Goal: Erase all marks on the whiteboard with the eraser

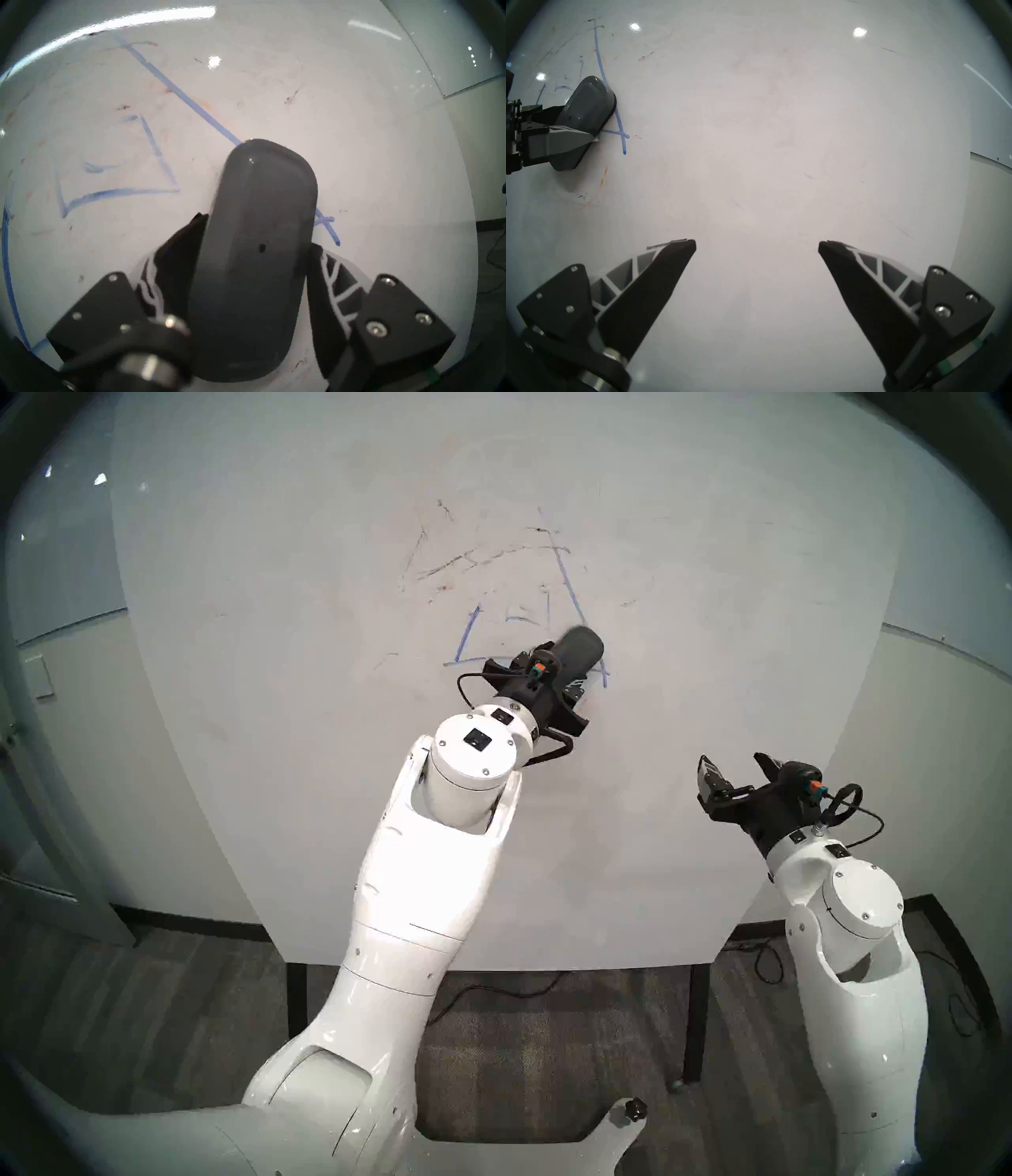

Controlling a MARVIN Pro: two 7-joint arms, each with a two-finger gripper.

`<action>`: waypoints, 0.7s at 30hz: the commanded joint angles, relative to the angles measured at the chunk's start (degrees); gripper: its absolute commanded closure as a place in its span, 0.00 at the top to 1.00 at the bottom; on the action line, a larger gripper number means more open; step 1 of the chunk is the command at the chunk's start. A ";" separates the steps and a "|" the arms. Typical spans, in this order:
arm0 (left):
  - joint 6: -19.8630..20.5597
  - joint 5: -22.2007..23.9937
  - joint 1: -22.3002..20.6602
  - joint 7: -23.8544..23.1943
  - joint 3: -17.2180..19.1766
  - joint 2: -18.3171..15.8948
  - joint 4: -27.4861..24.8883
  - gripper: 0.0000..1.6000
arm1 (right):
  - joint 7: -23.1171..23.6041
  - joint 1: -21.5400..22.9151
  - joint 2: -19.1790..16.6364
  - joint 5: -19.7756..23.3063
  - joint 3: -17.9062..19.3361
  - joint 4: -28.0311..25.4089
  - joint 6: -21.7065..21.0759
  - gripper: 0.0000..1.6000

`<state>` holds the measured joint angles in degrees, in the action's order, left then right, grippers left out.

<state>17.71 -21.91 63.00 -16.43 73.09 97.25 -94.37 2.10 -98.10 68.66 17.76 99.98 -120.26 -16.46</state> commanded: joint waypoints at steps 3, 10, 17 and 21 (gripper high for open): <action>1.85 0.01 1.18 -0.21 2.08 -1.48 3.56 0.00 | 0.11 0.45 -0.08 0.02 -0.05 -1.22 0.24 1.00; 1.46 0.10 1.34 -0.76 2.25 -1.72 3.81 0.00 | 0.11 0.45 -0.08 0.02 -0.05 -1.22 0.24 1.00; 1.17 0.43 1.36 -1.80 2.56 -2.10 4.27 0.00 | 0.11 0.45 -0.08 0.02 -0.05 -1.21 0.24 1.00; 0.99 0.40 1.60 -2.30 2.51 -2.28 4.46 0.00 | 0.11 0.45 -0.08 0.02 -0.05 -1.21 0.24 1.00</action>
<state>16.71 -21.61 63.52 -18.23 73.69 96.58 -93.61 2.10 -98.10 68.66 17.76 99.98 -120.26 -16.46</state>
